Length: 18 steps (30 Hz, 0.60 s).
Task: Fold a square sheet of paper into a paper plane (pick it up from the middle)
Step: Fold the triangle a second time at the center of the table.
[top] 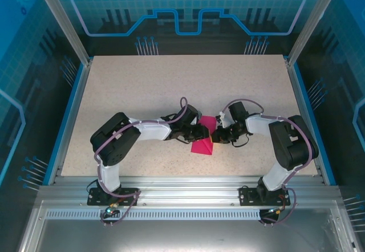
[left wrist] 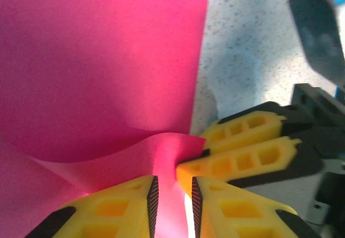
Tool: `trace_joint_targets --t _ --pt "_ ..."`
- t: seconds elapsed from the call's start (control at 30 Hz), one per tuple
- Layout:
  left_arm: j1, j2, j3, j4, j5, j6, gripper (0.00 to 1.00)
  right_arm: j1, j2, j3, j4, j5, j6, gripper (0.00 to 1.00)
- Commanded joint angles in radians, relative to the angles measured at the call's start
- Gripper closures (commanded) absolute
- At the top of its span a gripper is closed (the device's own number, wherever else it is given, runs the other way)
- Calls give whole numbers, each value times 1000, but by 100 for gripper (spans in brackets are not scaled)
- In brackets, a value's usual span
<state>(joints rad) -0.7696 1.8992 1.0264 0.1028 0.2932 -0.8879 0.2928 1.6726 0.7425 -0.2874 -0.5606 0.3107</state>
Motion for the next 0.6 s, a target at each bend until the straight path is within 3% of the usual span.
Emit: trace_joint_targets --t 0.0,0.57 --pt "-7 19 13 -8 -8 -10 73 -1 13 21 -16 -18 -2 87" --pt "-12 58 -17 -4 -38 -17 75 -1 26 33 -30 -8 1 85"
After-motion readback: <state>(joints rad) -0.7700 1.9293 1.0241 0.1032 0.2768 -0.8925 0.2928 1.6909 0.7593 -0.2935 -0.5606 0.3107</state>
